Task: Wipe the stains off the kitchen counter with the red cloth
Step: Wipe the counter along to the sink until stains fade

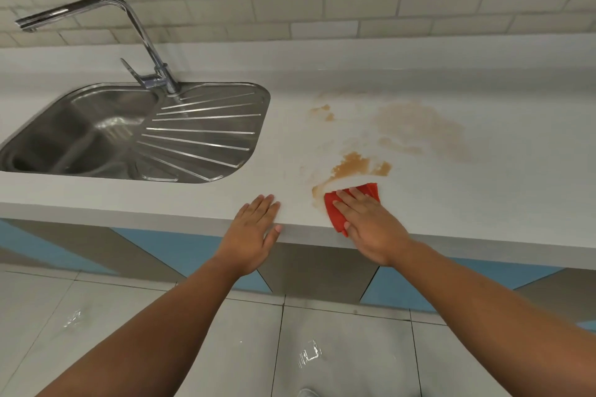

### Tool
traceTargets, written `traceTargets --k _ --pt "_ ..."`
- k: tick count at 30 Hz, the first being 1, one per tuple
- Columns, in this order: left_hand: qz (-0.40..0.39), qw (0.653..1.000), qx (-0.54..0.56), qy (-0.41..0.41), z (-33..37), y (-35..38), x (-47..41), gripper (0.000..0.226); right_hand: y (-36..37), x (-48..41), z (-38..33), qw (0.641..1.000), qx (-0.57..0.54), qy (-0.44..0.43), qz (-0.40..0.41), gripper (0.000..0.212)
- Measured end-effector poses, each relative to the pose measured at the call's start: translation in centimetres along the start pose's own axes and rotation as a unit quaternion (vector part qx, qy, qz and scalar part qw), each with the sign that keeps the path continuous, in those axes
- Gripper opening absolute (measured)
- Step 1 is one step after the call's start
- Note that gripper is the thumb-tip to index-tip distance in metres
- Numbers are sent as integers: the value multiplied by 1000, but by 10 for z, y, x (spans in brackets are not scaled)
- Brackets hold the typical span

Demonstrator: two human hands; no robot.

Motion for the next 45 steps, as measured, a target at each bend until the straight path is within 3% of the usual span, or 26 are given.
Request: traceTargets --k 4,8,14,19,23,27,35,38,41,45 --pt "2 1000 8 0 -1 2 -1 65 -9 10 34 997 16 70 15 56" --pt "-7 999 32 -13 1 2 -3 68 -15 -22 18 992 11 122 6 58" --pt "-18 998 61 -17 -2 -3 -3 63 -8 -53 -48 999 16 30 -11 56" --pt "-25 998 56 -13 -4 -3 1 61 -2 -14 -31 999 -2 -41 -10 53" --pt "-28 998 60 -22 -2 -4 1 64 -7 -4 8 1000 17 23 0 55" --pt "-36 996 78 -37 3 -8 -1 59 -13 -37 -4 996 13 86 -15 57" --pt "-14 985 147 -86 1 -24 -1 57 -6 -53 -72 999 -29 1 -37 58" --pt "54 993 101 -38 23 -38 -4 44 -23 -27 -56 987 -162 4 10 54" --pt "98 990 48 92 66 -42 -23 30 -38 12 -19 977 -152 36 143 40" --pt "-17 979 -40 200 109 -22 -53 44 -31 47 32 981 -85 61 165 26"
Point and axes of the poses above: each hand's wrist, its own x-axis away from the middle knuckle, its own y-axis out of the palm, z = x × y, the point moved 5 cm from there along -x, towards the middle knuckle, and after that the axes turned 9 degrees about -z, right-handed, at the moved point
